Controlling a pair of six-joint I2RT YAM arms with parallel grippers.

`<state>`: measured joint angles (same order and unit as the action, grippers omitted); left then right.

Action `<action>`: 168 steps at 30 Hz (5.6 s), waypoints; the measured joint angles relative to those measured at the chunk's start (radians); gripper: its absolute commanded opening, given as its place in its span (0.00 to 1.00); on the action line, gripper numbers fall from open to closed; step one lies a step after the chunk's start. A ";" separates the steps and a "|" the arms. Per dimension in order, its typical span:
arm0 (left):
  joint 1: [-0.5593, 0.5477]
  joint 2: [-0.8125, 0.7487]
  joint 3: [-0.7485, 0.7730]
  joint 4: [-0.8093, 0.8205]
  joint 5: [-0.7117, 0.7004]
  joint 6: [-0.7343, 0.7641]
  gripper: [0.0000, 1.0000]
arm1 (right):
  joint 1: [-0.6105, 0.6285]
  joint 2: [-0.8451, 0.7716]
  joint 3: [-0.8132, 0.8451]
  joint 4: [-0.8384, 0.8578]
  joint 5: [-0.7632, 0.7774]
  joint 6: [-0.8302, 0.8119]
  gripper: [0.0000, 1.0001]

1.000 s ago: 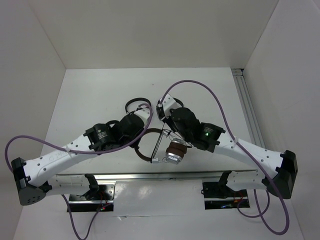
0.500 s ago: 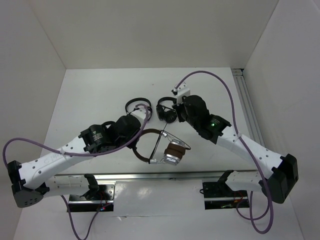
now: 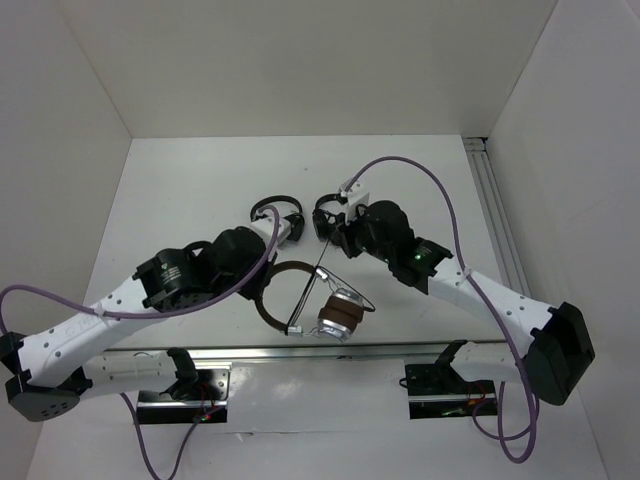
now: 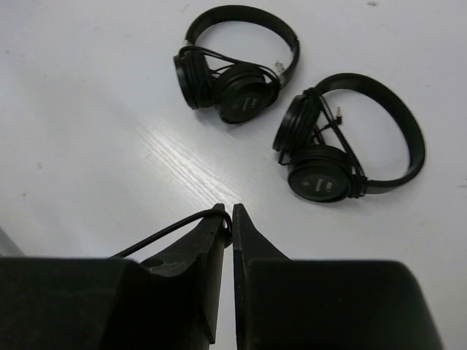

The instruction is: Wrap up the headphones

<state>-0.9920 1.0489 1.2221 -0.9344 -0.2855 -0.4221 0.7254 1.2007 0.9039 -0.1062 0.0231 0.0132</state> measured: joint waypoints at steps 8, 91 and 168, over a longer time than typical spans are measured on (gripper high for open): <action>-0.003 -0.020 0.044 -0.011 0.013 0.001 0.00 | -0.008 0.002 -0.094 0.132 -0.176 0.041 0.21; 0.117 1.388 1.069 0.344 0.055 -0.028 0.00 | -0.080 -0.530 0.181 -0.710 0.812 0.586 0.78; -0.121 -0.389 -0.019 -0.199 -0.463 -0.499 1.00 | -0.086 -0.608 0.314 -0.758 0.199 0.392 1.00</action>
<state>-1.1126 0.6598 1.2034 -1.1332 -0.7486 -0.9215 0.6395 0.5926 1.2175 -0.8642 0.2218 0.4053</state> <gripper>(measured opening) 0.998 0.994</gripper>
